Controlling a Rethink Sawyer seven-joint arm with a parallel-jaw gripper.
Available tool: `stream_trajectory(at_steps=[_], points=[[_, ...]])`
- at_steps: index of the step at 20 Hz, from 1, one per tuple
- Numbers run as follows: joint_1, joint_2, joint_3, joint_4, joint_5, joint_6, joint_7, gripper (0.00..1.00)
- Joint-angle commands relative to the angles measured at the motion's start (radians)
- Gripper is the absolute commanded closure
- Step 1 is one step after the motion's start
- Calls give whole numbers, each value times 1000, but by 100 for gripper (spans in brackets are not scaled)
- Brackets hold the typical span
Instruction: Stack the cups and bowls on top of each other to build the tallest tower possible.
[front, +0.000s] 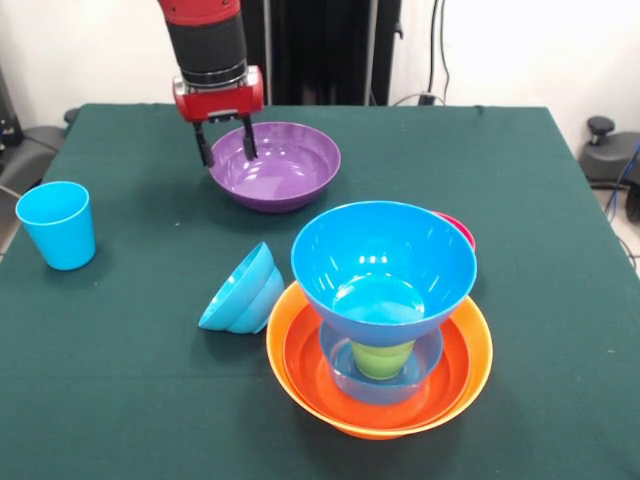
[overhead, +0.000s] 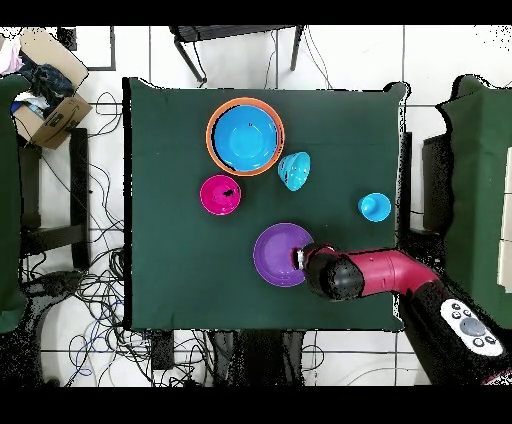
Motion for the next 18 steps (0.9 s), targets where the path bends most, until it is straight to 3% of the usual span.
stream_trajectory(at_steps=[1, 11, 18], points=[[70, 91, -87, -103, -53, -94, 101, 0], [80, 129, -114, -154, -58, -123, 52, 0], [51, 99, -82, -176, -29, -47, -21, 0]])
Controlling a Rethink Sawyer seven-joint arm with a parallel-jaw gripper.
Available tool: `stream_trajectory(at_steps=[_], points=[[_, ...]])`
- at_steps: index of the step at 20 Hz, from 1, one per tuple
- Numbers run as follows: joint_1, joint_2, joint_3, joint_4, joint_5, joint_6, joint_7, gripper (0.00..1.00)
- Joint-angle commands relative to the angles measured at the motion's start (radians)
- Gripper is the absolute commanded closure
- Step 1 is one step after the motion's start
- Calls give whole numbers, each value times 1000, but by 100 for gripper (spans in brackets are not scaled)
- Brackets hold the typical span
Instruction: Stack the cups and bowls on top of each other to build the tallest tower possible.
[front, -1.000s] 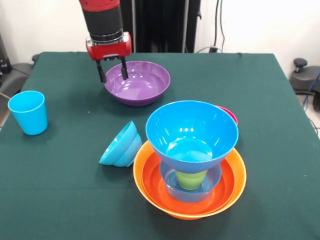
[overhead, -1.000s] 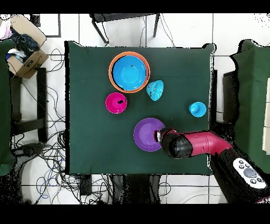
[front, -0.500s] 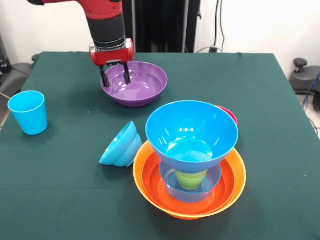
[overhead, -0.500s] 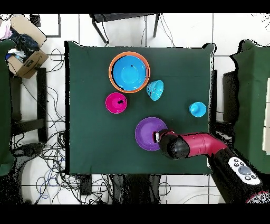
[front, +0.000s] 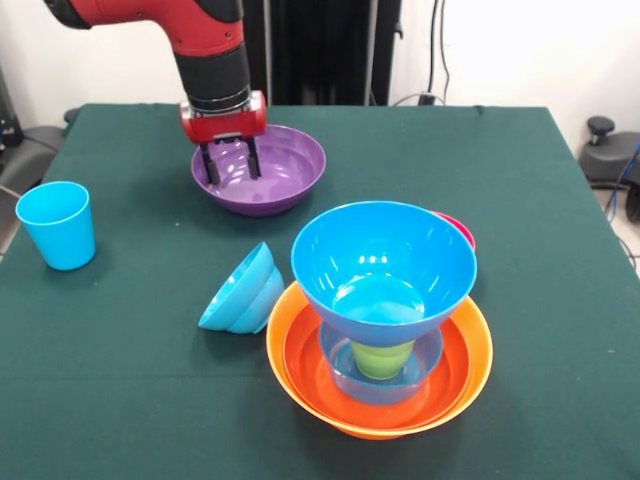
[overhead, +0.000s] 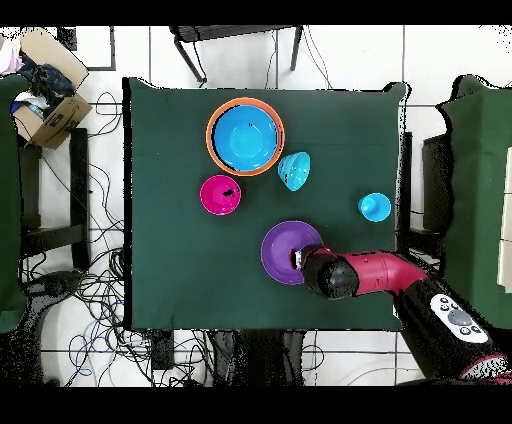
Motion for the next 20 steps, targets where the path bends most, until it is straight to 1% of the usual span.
stream_trajectory(at_steps=[1, 7, 13, 16, 20], points=[[14, -8, 0, -113, -23, 27, -27, 0], [-27, -85, 48, -53, 35, 111, -85, 0], [-54, -127, 85, -32, 76, 168, -118, 0], [-59, -116, 92, -44, 80, 180, -130, 0], [-65, -62, 96, -88, 63, 177, -145, 0]])
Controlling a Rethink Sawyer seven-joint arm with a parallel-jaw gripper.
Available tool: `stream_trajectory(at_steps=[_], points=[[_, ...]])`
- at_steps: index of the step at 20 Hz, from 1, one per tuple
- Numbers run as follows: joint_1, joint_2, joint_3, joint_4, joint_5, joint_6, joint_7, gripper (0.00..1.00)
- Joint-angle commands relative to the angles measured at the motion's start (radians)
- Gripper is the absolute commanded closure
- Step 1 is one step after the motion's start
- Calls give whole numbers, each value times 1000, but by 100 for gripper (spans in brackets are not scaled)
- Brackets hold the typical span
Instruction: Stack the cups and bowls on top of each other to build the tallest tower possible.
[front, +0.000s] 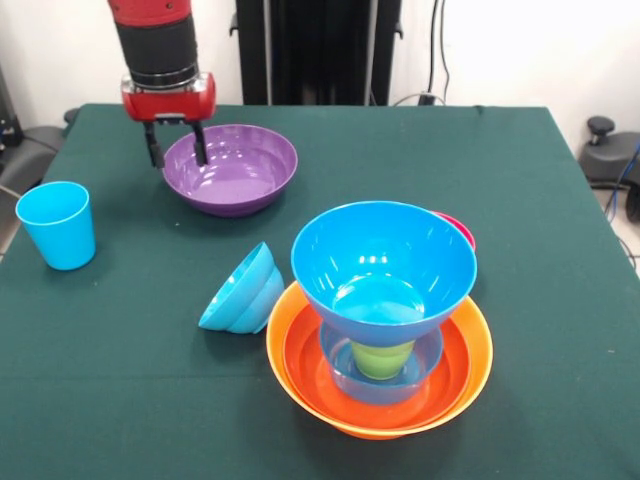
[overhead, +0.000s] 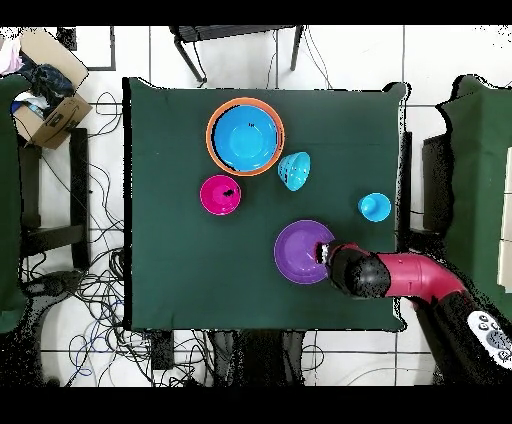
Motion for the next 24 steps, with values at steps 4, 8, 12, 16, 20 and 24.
stream_trajectory(at_steps=[4, 8, 12, 16, 20, 24], points=[[5, 75, 75, -103, -10, 102, -149, 0], [9, 112, 63, -124, -35, 78, -138, 0], [18, 146, 48, -142, -56, 52, -125, 0], [20, 176, 38, -158, -72, 40, -126, 0], [21, 192, 28, -167, -85, 24, -121, 0], [23, 231, 26, -198, -103, 17, -137, 0]])
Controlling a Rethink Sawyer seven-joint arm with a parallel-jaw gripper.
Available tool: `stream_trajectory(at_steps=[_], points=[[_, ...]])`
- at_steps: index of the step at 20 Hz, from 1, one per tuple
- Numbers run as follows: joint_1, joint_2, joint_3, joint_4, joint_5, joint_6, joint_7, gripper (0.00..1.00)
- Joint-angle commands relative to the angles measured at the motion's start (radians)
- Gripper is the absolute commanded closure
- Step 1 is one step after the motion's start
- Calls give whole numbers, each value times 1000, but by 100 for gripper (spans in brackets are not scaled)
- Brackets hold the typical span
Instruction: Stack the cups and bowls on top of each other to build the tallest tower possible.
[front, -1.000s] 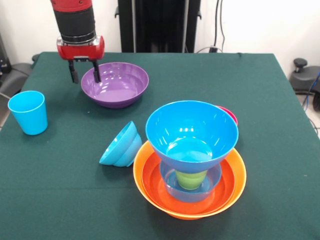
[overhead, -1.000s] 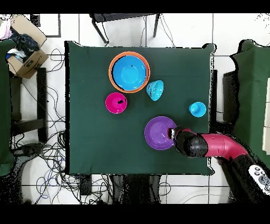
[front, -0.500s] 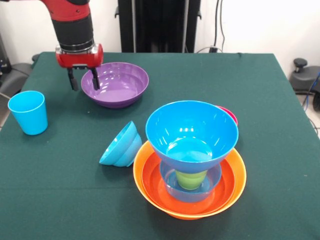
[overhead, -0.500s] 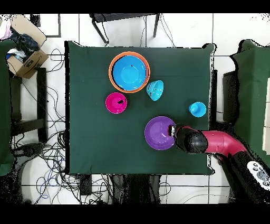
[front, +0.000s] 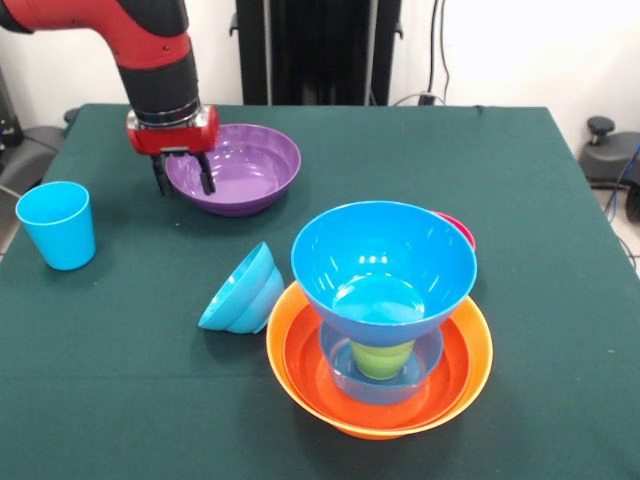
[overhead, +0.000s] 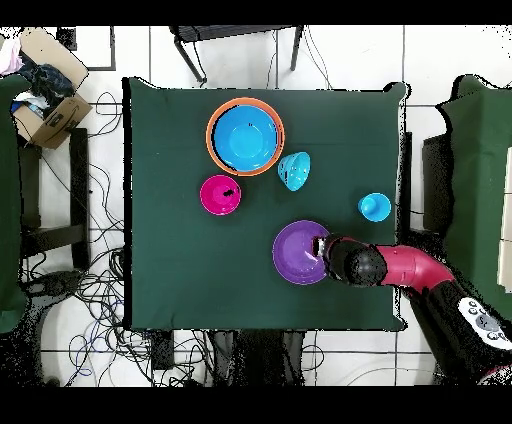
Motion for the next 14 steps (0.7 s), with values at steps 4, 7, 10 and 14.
stream_trajectory(at_steps=[4, 7, 10, 14], points=[[29, 111, 22, -117, -116, -3, -144, 0], [26, 113, 27, -113, -127, -17, -147, 0], [35, 108, 24, -115, -132, -11, -151, 100], [43, 101, 26, -116, -126, 0, -150, 100]])
